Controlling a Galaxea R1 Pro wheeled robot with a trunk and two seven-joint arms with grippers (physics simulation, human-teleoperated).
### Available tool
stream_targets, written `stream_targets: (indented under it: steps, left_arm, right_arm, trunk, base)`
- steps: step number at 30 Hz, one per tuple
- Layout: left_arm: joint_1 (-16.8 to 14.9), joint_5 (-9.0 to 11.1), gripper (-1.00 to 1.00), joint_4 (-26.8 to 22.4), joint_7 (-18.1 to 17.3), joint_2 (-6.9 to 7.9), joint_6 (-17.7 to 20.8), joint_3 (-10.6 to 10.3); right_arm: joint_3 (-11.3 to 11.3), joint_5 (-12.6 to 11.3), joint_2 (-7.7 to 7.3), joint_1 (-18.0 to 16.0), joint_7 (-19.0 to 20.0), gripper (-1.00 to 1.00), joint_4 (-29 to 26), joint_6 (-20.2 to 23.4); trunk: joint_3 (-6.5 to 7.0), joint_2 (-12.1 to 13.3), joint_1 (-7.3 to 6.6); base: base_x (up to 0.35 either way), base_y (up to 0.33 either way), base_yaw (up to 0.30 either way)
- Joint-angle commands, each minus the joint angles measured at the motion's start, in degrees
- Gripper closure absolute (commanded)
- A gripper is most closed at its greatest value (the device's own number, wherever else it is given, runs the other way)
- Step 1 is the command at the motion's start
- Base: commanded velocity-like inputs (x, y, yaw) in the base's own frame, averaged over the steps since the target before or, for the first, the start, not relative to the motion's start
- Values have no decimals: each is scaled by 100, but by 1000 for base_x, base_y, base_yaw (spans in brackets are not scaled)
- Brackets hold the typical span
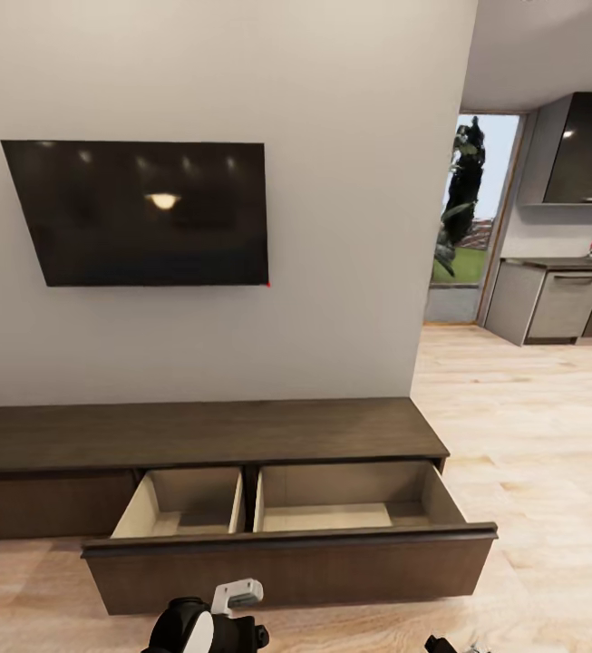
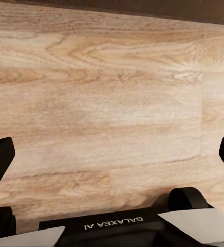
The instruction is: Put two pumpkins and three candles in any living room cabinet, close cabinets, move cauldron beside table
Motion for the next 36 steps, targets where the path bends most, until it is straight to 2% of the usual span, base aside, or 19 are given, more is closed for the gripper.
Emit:
stream_targets:
  steps: [1,4,8,11,13,16,19,25,36]
  left_arm:
    - [-3,60,-100,-3,58,1,18,-5]
    - [-3,61,-100,2,60,1,13,-5]
    - [-3,66,-100,18,61,-1,10,-1]
    - [-3,67,-100,20,56,0,1,-10]
    - [-3,69,-100,23,54,4,-54,-18]
    - [-3,82,-100,37,61,8,-324,-28]
    - [-3,80,-100,80,65,9,-402,-28]
    - [-3,79,-100,115,61,9,-437,-23]
    - [-3,71,-100,117,61,7,-448,-40]
  right_arm:
    - [-17,-21,-9,-9,-34,-100,-15,333]
    - [23,29,-25,-29,-72,-100,-21,942]
    - [49,51,-39,-41,-345,-100,-33,1168]
    - [67,62,-43,-37,-395,-100,-58,1197]
    - [183,123,-45,-28,-404,-100,-76,1203]
    - [560,381,-39,-26,-404,-100,-95,1187]
    - [684,465,-9,-25,-409,-100,-103,1179]
    - [760,495,28,-40,-424,-100,-146,1183]
    - [770,505,40,-42,-433,-100,-181,1184]
  trunk:
    - [12,39,-23]
    - [66,159,-89]
    - [84,199,-111]
    - [84,199,-111]
    - [84,199,-111]
    - [84,199,-111]
    - [84,199,-111]
    - [84,199,-111]
    - [84,199,-111]
  base:
    - [0,0,0]
    - [0,0,0]
    - [0,0,0]
    - [0,0,0]
    - [0,0,0]
    - [-58,-19,0]
    - [-207,-100,0]
    - [-277,-148,33]
    - [-95,-33,261]
